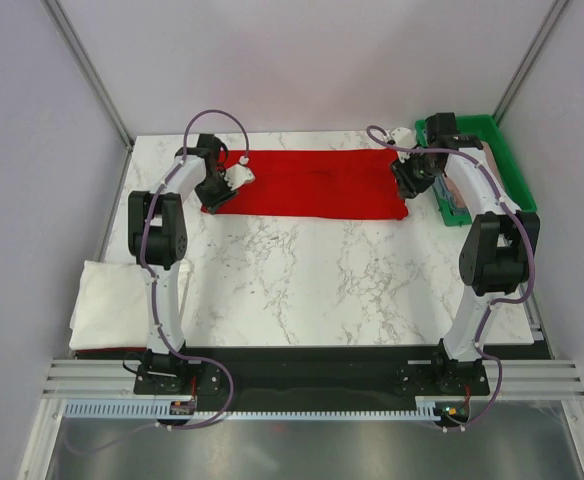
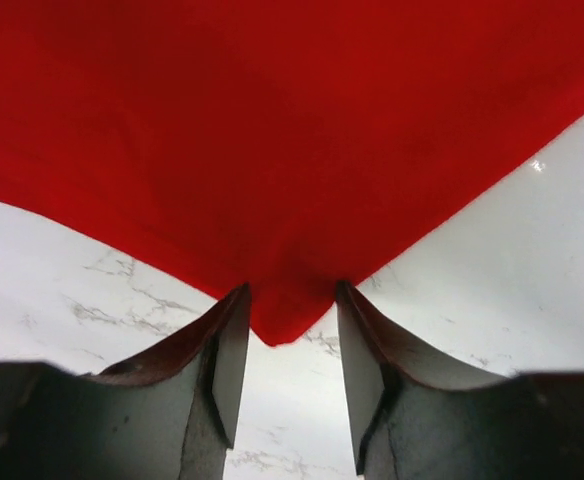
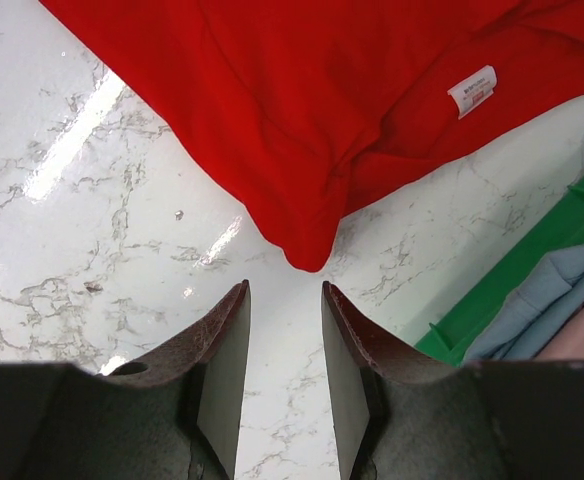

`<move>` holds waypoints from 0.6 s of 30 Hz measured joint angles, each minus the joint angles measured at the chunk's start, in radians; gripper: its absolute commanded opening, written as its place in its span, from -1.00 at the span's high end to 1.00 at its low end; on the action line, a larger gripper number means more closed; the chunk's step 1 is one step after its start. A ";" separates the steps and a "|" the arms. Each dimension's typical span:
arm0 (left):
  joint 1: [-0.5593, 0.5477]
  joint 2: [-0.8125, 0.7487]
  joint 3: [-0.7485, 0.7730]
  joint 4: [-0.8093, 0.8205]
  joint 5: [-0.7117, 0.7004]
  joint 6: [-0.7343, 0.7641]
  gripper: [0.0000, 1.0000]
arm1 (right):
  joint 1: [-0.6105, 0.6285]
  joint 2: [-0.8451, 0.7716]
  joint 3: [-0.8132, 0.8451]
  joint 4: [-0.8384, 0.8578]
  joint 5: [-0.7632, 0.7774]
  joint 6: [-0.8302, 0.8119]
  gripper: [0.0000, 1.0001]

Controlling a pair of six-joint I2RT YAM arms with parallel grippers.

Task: Fold and stack the t-shirts
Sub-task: Fold the tshirt

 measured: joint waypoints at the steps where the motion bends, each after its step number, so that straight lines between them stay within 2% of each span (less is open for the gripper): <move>1: 0.000 0.014 0.012 -0.014 -0.001 0.001 0.13 | 0.000 0.000 0.004 -0.001 0.000 0.000 0.15; 6: -0.002 0.042 0.059 -0.050 0.002 -0.001 0.49 | 0.001 0.000 0.025 -0.001 -0.002 0.001 0.22; 7: -0.002 0.045 0.064 -0.056 0.002 -0.001 0.73 | 0.001 0.000 0.025 0.000 -0.003 0.002 0.24; 9: -0.002 0.047 0.068 -0.066 0.002 -0.006 0.89 | 0.001 0.000 0.025 -0.001 -0.003 0.002 0.30; 13: -0.004 0.031 0.050 -0.078 0.010 -0.016 0.95 | 0.001 0.000 0.025 0.000 -0.002 0.013 0.33; 18: -0.028 -0.101 -0.138 -0.114 0.028 -0.039 0.95 | 0.013 0.000 0.022 0.007 0.006 0.021 0.35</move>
